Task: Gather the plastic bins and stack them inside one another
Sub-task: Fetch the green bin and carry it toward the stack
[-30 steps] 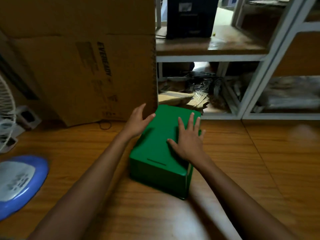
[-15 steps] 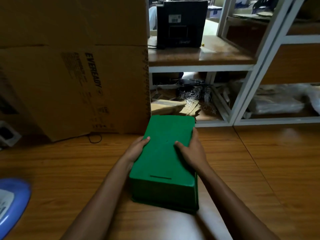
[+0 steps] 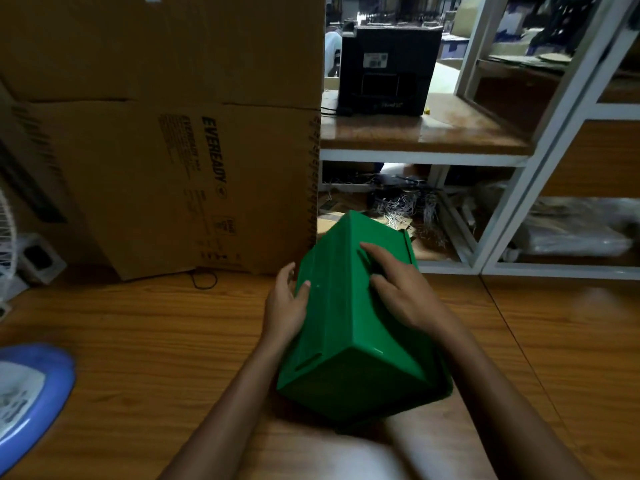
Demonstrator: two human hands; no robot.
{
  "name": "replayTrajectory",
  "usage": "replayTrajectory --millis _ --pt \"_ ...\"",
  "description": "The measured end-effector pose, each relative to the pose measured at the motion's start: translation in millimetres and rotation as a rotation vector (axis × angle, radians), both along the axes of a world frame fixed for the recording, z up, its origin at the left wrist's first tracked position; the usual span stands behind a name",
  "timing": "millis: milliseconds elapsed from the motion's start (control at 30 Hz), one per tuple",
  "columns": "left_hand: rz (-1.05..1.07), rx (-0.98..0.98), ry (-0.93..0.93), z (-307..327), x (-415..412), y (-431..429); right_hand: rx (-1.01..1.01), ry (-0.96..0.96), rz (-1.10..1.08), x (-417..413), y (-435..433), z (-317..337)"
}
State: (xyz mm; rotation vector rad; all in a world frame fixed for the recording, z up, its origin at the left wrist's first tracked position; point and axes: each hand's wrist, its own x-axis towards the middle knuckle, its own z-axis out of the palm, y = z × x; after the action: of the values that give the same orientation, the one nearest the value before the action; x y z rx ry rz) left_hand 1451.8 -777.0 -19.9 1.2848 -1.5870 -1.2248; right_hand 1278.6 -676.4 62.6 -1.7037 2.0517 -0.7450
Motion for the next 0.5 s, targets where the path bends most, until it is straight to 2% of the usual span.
replayTrajectory --millis 67,100,200,300,500 --pt "-0.008 -0.094 0.067 20.8 -1.1 -2.3 0.091 0.142 0.008 2.3 -3.0 -5.8" --pt "-0.019 -0.080 0.130 31.0 -2.6 -2.5 0.142 0.186 -0.014 5.1 -4.9 -7.9" --pt "-0.085 0.098 0.326 47.2 -5.1 0.8 0.191 0.195 -0.077 17.2 -10.3 -13.5" --pt "-0.137 0.184 0.329 44.3 -1.8 2.2 0.163 0.212 -0.158 29.3 -14.8 -14.8" --pt "-0.120 0.344 0.473 33.5 17.6 -2.7 0.026 -0.079 -0.232 33.6 -21.9 -4.1"
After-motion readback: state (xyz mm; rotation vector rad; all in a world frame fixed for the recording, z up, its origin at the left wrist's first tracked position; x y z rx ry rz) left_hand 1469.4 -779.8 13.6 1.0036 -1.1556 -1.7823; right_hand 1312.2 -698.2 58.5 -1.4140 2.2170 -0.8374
